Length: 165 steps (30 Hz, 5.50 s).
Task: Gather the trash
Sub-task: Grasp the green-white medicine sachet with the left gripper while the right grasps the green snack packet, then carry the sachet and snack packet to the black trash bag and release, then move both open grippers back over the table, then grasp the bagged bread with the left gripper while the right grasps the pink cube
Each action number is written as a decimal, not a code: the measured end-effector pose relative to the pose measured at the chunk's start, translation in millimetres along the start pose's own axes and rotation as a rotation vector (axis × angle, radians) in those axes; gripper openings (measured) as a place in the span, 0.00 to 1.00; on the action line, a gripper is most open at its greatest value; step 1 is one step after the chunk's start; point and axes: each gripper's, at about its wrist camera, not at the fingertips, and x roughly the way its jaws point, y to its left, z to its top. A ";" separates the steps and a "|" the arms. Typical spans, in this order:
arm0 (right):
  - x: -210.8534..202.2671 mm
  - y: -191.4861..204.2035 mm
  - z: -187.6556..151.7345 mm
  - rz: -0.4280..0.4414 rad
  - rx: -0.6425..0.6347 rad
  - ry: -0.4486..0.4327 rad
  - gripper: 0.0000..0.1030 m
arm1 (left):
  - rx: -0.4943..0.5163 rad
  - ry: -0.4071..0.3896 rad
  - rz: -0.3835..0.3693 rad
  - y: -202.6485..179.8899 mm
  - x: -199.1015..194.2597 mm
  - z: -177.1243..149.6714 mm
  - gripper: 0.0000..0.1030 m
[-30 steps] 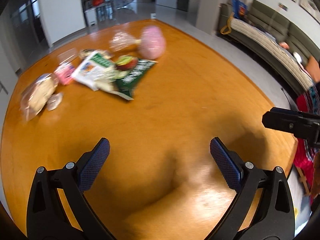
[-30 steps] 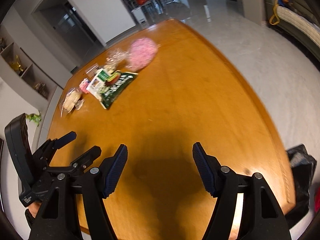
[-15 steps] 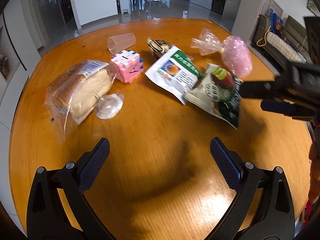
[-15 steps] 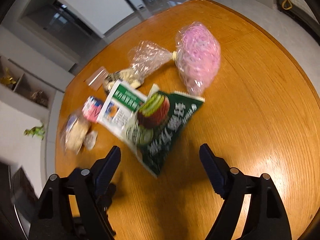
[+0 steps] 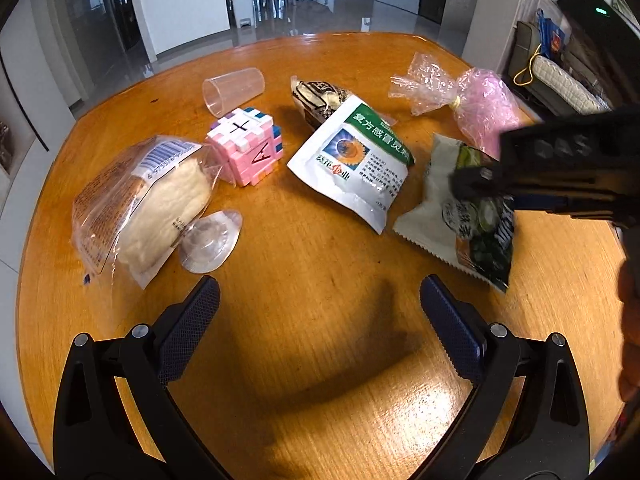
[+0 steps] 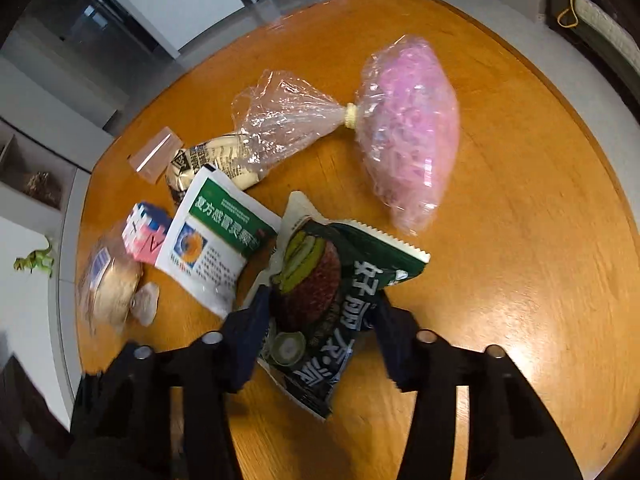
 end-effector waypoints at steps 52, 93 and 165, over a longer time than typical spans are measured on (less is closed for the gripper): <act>-172.3 -254.0 -192.5 0.154 0.251 -0.215 0.45 | 0.267 0.004 -0.403 -192.9 -73.0 -35.6 0.45; -249.2 -427.3 -325.9 -0.252 0.588 -0.376 0.72 | 0.676 -0.006 -0.550 -429.4 -110.5 -123.6 0.94; 28.1 151.8 16.4 0.149 -0.460 0.012 0.73 | -0.124 0.114 0.012 170.4 24.2 49.5 0.93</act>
